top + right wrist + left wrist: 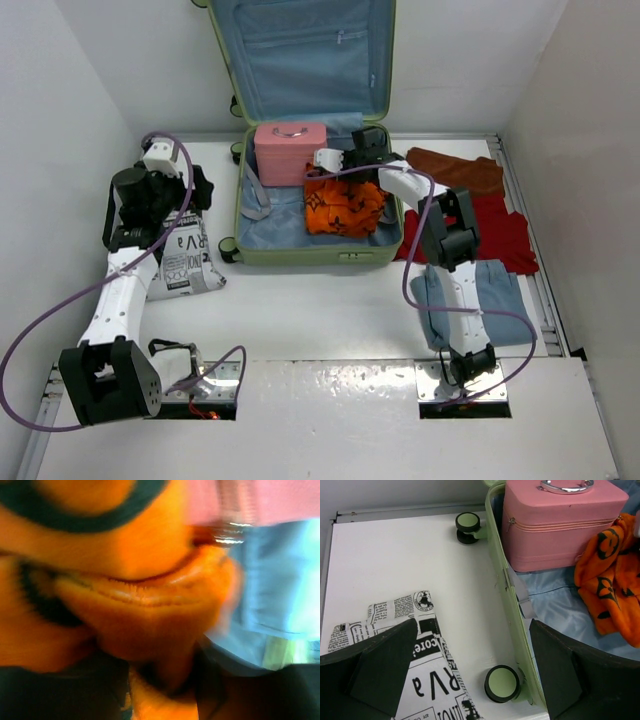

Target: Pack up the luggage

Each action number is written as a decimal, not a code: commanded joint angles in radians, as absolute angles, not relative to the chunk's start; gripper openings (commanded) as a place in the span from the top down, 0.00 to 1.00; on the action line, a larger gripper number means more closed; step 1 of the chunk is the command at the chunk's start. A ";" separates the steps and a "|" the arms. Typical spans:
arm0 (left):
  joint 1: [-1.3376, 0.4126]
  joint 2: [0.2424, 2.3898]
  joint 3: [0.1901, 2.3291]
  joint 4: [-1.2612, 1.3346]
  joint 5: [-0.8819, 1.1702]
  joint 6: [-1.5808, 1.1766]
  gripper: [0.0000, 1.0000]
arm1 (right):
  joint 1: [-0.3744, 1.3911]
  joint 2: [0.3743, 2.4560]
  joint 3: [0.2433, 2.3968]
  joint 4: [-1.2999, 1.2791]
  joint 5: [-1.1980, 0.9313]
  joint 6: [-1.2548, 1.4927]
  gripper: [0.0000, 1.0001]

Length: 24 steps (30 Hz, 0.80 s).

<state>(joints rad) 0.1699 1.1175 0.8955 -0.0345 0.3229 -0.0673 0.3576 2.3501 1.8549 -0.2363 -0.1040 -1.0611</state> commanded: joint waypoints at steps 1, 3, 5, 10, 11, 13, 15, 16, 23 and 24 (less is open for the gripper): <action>0.181 1.111 0.893 -0.001 0.290 -0.060 0.00 | 0.328 2.367 1.862 -0.005 0.037 -1.052 0.48; 0.181 1.120 0.929 -0.066 0.224 -0.037 0.00 | 0.330 2.310 1.824 0.028 0.032 -0.994 0.23; 0.181 1.134 0.960 -0.168 0.151 -0.037 0.00 | 0.345 2.272 1.798 0.026 0.032 -0.959 0.18; 0.192 1.184 1.003 -0.374 0.008 -0.075 0.00 | 0.373 2.040 1.715 -0.078 -0.020 -0.772 0.11; 0.180 1.184 1.003 -0.408 -0.029 -0.099 0.00 | 0.376 1.961 1.706 -0.122 -0.037 -0.740 0.09; 0.179 1.184 0.994 -0.451 -0.041 -0.066 0.00 | 0.382 1.889 1.680 -0.185 -0.064 -0.685 0.07; 0.179 1.172 0.994 -0.492 -0.005 0.032 0.00 | 0.383 1.844 1.672 -0.253 -0.089 -0.635 0.06; 0.198 1.149 0.994 -0.544 0.026 0.187 0.00 | 0.383 1.777 1.646 -0.265 -0.100 -0.621 0.04; 0.290 1.031 0.870 -0.741 0.314 1.044 0.00 | 0.373 1.534 1.464 -0.461 -0.274 -0.488 0.03; 0.302 1.060 0.870 -0.773 0.314 1.104 0.00 | 0.377 1.496 1.448 -0.471 -0.285 -0.470 0.03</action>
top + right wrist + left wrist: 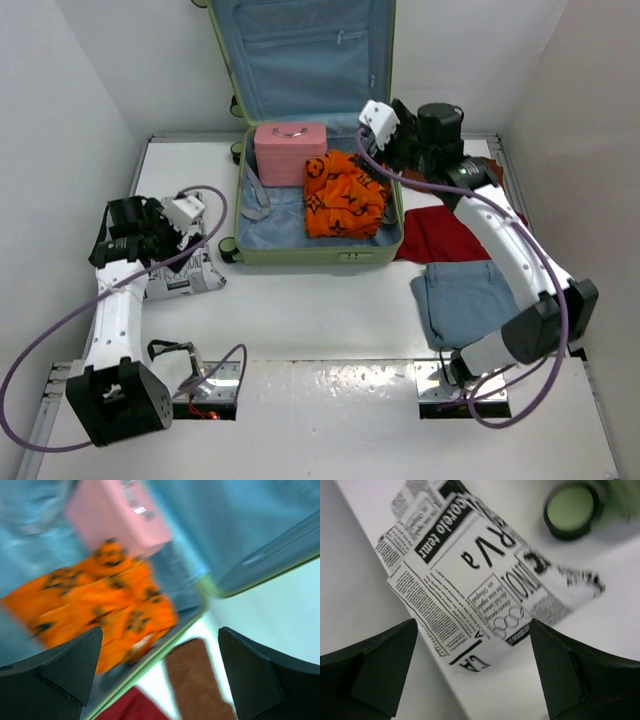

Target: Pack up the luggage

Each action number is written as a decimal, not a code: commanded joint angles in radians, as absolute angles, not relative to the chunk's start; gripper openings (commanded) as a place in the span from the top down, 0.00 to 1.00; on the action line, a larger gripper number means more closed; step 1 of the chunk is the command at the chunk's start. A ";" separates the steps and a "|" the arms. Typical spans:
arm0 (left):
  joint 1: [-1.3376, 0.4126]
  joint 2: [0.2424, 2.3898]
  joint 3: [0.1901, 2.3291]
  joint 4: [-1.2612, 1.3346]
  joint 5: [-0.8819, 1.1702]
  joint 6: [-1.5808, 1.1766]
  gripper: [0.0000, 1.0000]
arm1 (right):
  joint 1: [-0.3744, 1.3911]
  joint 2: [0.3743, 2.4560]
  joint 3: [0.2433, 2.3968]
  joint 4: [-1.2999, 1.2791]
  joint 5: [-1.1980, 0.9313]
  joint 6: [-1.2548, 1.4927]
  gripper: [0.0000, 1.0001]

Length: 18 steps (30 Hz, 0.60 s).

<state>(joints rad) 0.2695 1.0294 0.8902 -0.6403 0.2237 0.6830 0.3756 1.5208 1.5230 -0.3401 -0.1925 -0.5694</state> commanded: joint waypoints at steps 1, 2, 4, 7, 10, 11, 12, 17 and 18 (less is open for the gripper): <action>0.317 1.092 0.870 -0.807 0.324 1.142 0.02 | 0.380 1.477 1.430 -0.491 -0.290 -0.466 0.03; 0.357 1.129 0.896 -0.839 0.337 1.226 0.03 | 0.383 1.435 1.402 -0.508 -0.291 -0.465 0.03; 0.391 1.243 0.922 -0.903 0.391 1.322 0.05 | 0.391 1.411 1.364 -0.514 -0.285 -0.445 0.02; 0.428 1.343 0.942 -0.905 0.413 1.373 0.05 | 0.390 1.367 1.302 -0.532 -0.264 -0.433 0.02; 0.454 1.367 0.908 -0.824 0.413 1.387 0.05 | 0.379 1.356 1.292 -0.560 -0.250 -0.426 0.02; 0.454 1.367 0.893 -0.780 0.413 1.396 0.05 | 0.377 1.356 1.292 -0.566 -0.249 -0.425 0.02; 0.454 1.367 0.856 -0.763 0.399 1.410 0.03 | 0.373 1.359 1.295 -0.566 -0.244 -0.425 0.02; 0.443 1.344 0.743 -0.678 0.355 1.472 0.01 | 0.365 1.377 1.321 -0.591 -0.236 -0.410 0.02; 0.443 1.344 0.714 -0.678 0.354 1.508 0.01 | 0.368 1.384 1.321 -0.594 -0.236 -0.408 0.02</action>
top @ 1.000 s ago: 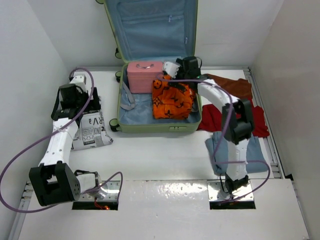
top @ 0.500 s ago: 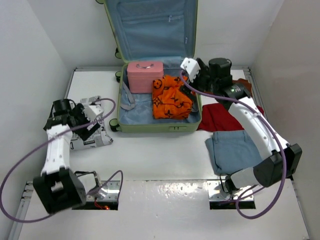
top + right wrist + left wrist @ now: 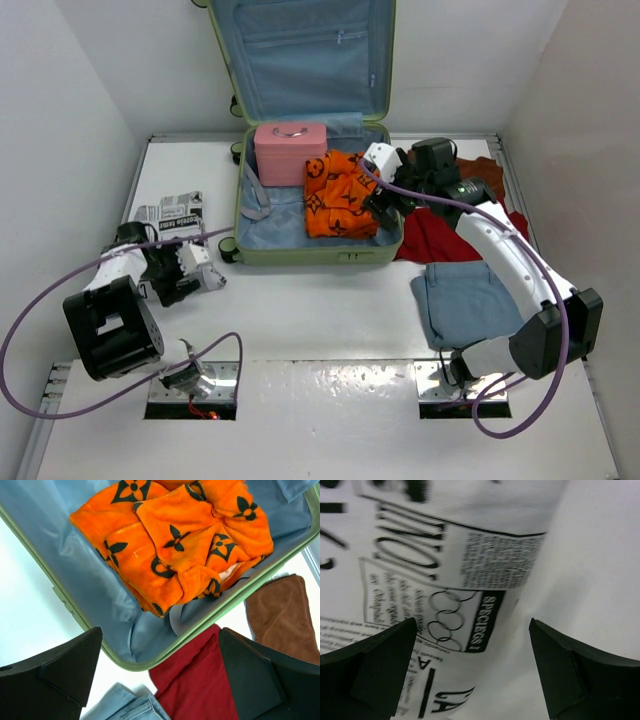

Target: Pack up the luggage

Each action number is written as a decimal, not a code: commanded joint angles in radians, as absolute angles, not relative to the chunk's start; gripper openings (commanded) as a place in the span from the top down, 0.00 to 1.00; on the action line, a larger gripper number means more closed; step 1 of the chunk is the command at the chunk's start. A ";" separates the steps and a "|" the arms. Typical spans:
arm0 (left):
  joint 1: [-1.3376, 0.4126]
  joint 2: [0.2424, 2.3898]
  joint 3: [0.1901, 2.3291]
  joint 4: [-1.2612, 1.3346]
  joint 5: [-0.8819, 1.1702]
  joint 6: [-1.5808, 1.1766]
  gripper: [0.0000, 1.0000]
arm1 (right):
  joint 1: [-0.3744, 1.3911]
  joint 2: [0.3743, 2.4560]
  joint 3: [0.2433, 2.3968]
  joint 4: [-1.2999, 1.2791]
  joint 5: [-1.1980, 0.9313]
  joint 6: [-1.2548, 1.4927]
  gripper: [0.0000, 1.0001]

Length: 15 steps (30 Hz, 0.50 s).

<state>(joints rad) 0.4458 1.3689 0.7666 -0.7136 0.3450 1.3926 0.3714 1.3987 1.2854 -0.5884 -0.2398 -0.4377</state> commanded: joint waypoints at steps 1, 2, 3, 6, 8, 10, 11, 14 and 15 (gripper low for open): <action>0.443 1.344 0.701 -0.666 0.345 1.522 0.01 | 0.367 1.382 1.324 -0.594 -0.236 -0.411 0.02; 0.443 1.344 0.689 -0.666 0.345 1.534 0.01 | 0.367 1.390 1.328 -0.598 -0.233 -0.410 0.02; 0.443 1.344 0.677 -0.643 0.336 1.534 0.01 | 0.368 1.388 1.331 -0.600 -0.232 -0.413 0.02; 0.443 1.374 0.644 -0.526 0.325 1.503 0.01 | 0.367 1.399 1.345 -0.609 -0.229 -0.411 0.02; 0.443 1.394 0.632 -0.418 0.315 1.448 0.01 | 0.368 1.402 1.358 -0.611 -0.227 -0.411 0.02; 0.434 1.433 0.621 -0.356 0.301 1.425 0.01 | 0.370 1.405 1.356 -0.609 -0.224 -0.411 0.02; 0.434 1.442 0.621 -0.295 0.292 1.408 0.01 | 0.371 1.404 1.358 -0.611 -0.221 -0.413 0.02; 0.434 1.482 0.621 -0.262 0.291 1.422 0.05 | 0.377 1.402 1.350 -0.618 -0.219 -0.417 0.03; 0.434 1.494 0.621 -0.262 0.301 1.433 0.08 | 0.382 1.401 1.348 -0.618 -0.218 -0.420 0.03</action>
